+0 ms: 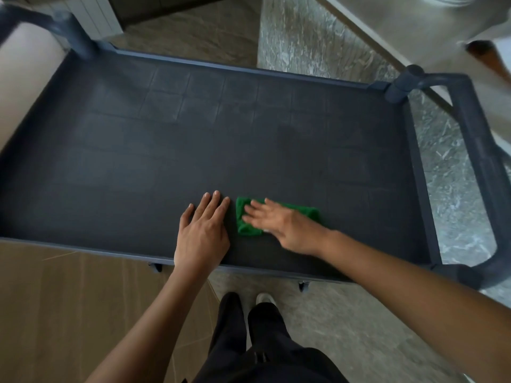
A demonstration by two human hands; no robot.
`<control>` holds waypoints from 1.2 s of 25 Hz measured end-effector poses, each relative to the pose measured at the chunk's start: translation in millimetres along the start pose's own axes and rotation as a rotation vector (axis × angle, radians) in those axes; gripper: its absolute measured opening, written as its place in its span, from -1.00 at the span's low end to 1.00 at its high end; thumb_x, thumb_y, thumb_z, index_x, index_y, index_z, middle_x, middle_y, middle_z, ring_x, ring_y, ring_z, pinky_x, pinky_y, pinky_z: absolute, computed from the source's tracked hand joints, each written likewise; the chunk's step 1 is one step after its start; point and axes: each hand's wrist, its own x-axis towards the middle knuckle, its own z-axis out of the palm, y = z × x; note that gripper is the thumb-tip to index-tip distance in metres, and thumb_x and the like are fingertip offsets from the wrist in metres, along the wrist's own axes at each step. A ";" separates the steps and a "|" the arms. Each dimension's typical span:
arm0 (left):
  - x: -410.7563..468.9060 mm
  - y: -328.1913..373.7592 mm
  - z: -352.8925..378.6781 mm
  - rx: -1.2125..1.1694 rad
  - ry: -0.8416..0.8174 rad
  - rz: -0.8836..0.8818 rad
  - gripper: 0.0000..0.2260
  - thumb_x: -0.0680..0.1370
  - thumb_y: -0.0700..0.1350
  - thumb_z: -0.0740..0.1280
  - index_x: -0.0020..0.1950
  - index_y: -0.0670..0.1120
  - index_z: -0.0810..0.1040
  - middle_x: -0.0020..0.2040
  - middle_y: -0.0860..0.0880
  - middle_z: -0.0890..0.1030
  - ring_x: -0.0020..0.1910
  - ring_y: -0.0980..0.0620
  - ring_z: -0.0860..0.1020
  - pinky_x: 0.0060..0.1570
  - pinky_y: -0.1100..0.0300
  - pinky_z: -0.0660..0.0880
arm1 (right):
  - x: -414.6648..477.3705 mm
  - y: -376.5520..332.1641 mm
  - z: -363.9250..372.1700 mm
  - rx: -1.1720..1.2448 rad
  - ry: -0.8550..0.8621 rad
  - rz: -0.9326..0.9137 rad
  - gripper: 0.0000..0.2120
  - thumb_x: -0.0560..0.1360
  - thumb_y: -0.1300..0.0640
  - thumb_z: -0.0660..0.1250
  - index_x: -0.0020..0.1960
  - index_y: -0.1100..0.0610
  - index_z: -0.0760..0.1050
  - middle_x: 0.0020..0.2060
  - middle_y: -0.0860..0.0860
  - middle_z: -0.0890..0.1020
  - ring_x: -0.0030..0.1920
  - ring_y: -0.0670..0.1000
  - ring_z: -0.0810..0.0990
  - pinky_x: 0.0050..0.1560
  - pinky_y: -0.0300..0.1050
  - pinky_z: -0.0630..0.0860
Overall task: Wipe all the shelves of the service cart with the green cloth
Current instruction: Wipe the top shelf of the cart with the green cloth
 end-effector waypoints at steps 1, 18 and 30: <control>-0.1 -0.3 -0.2 -0.003 0.000 -0.003 -0.52 0.61 -0.09 0.08 0.54 0.03 0.18 0.55 0.05 0.13 0.54 0.11 0.01 0.49 0.09 -0.04 | -11.3 -8.2 6.2 -0.004 -0.035 -0.033 -0.50 0.54 0.44 0.16 0.43 0.16 0.28 0.44 0.06 0.29 0.49 -0.04 0.14 0.51 -0.15 -0.06; -2.0 -1.6 0.5 -0.002 -0.012 0.020 -0.53 0.62 -0.10 0.11 0.55 0.00 0.17 0.55 0.01 0.14 0.54 0.05 0.02 0.51 0.06 -0.07 | 88.4 96.3 -66.6 -0.122 0.163 0.237 -0.45 0.47 0.54 0.12 0.43 0.27 0.26 0.46 0.17 0.24 0.50 0.11 0.14 0.47 -0.12 -0.07; -2.1 -1.6 2.7 0.011 -0.012 0.034 -0.53 0.62 -0.08 0.09 0.55 0.00 0.17 0.55 0.00 0.14 0.55 0.03 0.02 0.50 0.02 -0.03 | 69.2 69.0 -43.1 -0.173 0.260 0.322 -0.41 0.49 0.53 0.10 0.48 0.20 0.21 0.47 0.12 0.24 0.50 0.05 0.14 0.48 -0.20 -0.08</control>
